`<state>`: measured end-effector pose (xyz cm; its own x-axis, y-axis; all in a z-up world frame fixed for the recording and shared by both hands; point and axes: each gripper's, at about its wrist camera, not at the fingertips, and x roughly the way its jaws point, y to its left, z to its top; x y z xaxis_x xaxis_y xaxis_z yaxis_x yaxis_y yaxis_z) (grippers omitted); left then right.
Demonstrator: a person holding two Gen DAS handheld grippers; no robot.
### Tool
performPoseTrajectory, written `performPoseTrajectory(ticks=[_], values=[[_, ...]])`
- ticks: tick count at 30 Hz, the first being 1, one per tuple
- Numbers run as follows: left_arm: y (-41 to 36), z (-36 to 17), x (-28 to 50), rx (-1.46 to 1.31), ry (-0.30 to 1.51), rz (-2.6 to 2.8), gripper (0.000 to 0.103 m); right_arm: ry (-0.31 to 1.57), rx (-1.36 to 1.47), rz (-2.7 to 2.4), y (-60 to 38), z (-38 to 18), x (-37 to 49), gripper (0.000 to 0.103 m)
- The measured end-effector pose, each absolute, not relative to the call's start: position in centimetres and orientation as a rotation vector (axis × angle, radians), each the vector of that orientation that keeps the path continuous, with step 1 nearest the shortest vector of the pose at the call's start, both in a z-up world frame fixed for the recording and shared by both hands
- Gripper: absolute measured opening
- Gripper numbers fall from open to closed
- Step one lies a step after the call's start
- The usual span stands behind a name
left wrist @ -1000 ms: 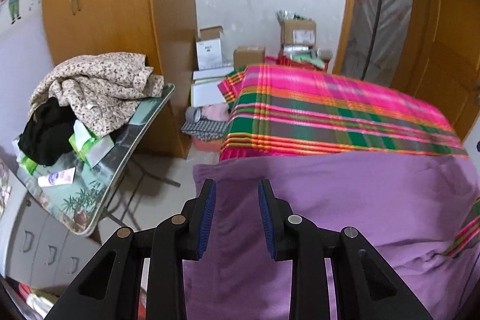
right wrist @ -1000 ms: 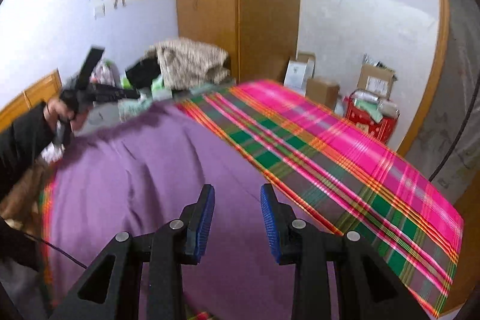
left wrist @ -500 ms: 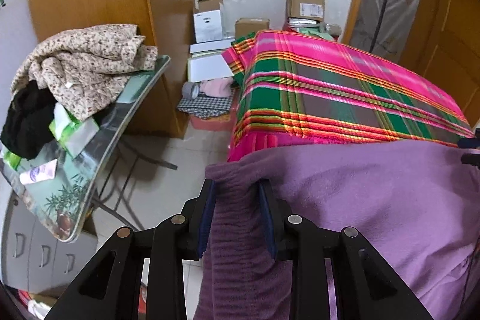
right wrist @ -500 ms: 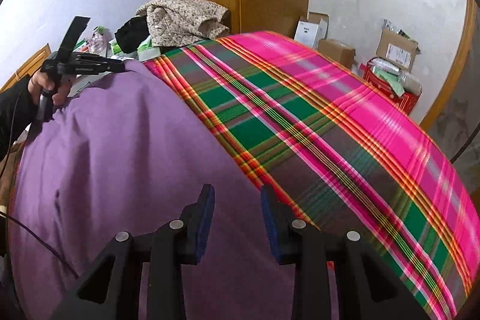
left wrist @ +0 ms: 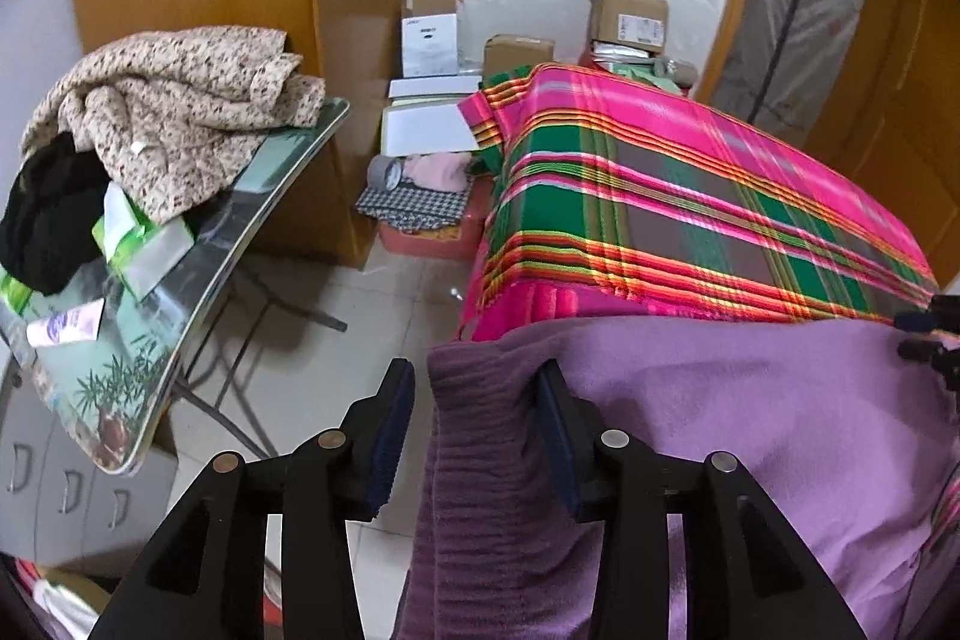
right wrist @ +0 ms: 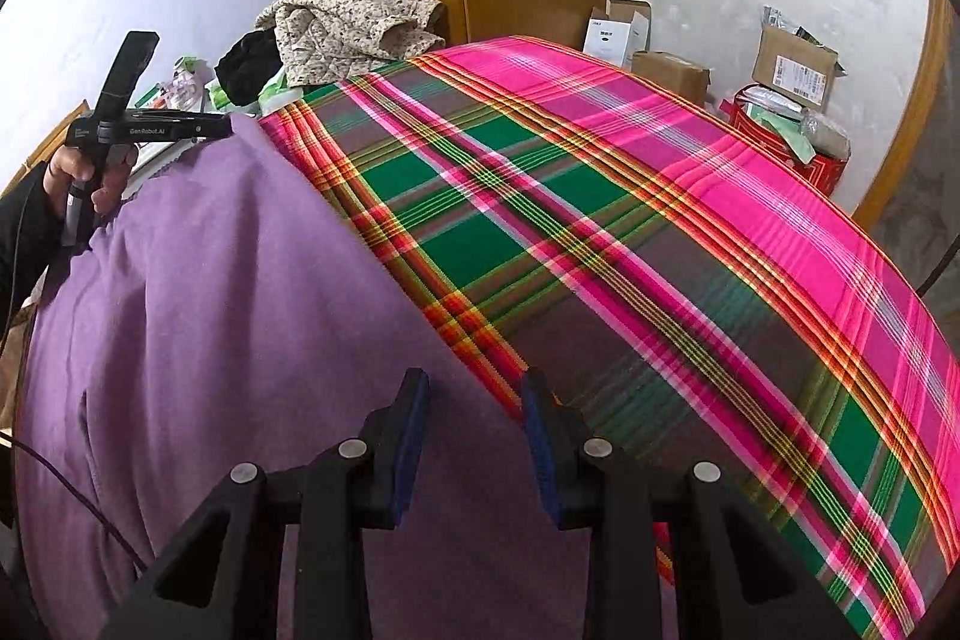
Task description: Fold clothes
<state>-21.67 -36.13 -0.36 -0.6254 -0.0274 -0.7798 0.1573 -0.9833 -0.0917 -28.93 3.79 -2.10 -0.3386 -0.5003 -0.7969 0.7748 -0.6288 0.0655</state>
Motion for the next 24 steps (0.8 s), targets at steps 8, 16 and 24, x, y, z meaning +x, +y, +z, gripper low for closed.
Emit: performPoseTrajectory(ticks=[8, 16, 24], values=[[-35.7, -0.7, -22.2, 1.304, 0.267, -2.723, 0.030, 0.425, 1.086, -1.999, 3.2, -1.9, -28.9, 0.004], [-35.0, 0.7, -21.8, 1.195, 0.198, -2.736, 0.018, 0.438, 1.039, -2.067, 3.2, -0.1, -29.3, 0.003], [-34.7, 1.2, -23.0, 1.136, 0.162, -2.713, 0.018, 0.447, 1.062, -2.130, 2.3, -0.8, -31.4, 0.003]])
